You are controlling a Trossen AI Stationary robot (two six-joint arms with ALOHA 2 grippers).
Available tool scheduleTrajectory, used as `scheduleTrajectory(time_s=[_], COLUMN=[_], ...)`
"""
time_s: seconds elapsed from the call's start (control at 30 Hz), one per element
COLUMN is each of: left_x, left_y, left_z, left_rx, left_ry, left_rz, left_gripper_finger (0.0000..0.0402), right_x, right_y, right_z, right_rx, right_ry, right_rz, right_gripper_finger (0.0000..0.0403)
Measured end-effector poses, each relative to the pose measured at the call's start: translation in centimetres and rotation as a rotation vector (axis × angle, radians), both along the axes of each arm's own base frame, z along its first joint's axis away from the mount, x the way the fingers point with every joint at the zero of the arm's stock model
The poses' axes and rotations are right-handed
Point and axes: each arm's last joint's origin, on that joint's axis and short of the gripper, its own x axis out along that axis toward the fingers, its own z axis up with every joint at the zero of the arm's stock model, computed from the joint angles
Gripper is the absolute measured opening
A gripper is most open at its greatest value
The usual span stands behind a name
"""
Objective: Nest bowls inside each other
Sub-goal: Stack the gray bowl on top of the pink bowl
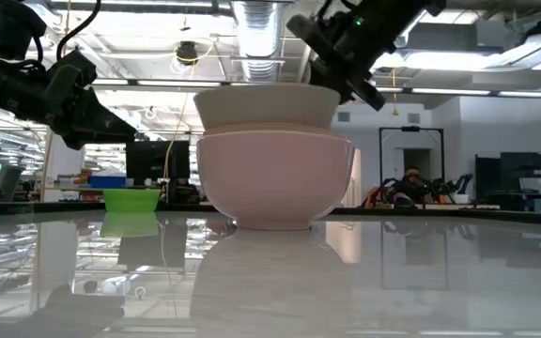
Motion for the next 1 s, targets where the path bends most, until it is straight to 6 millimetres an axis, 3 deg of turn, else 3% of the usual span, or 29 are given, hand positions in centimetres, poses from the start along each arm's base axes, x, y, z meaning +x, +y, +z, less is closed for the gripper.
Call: scheduleTrajectory(time_s=[0.17,0.53,1.0], left_x=[0.0,0.0,0.0], left_y=[0.0,0.0,0.0], left_z=[0.0,0.0,0.0], left_rx=[0.000,0.000,0.000], left_ry=[0.000,0.000,0.000], left_rz=[0.000,0.000,0.000], left_gripper_finger=[0.0158,0.0158,0.0158], right_x=[0.6,0.7,0.4], right_y=[0.0,0.0,-0.3], right_z=[-1.4,-1.1,-1.4], right_rx=[-0.002,0.011,0.011], right_ry=[0.042,0.019,0.051], right_rz=[0.000,-0.012,-0.023], right_gripper_finger=[0.0009,0.0014,0.0112])
